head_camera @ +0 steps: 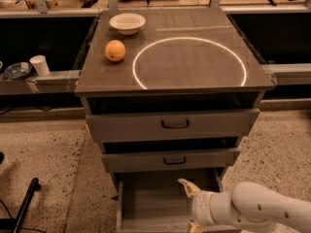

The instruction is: Close bottom drawer

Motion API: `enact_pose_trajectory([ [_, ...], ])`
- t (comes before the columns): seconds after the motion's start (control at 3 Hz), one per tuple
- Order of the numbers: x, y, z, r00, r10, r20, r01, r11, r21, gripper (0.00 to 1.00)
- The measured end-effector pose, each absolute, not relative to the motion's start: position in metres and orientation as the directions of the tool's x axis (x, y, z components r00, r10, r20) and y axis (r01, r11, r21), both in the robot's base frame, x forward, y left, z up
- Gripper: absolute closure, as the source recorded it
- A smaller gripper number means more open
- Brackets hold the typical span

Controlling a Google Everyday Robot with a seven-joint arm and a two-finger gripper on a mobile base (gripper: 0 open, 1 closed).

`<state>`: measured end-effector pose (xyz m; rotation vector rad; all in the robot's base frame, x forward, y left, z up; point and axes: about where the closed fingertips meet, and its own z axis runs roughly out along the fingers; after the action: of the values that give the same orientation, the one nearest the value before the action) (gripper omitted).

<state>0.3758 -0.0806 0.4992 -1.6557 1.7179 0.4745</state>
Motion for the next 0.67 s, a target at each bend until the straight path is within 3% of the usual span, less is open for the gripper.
enact_pose_trajectory([
  [0.67, 0.38, -0.076, 0.416, 0.005, -0.64, -0.769, -0.99, 0.104, -0.093, 0.0],
])
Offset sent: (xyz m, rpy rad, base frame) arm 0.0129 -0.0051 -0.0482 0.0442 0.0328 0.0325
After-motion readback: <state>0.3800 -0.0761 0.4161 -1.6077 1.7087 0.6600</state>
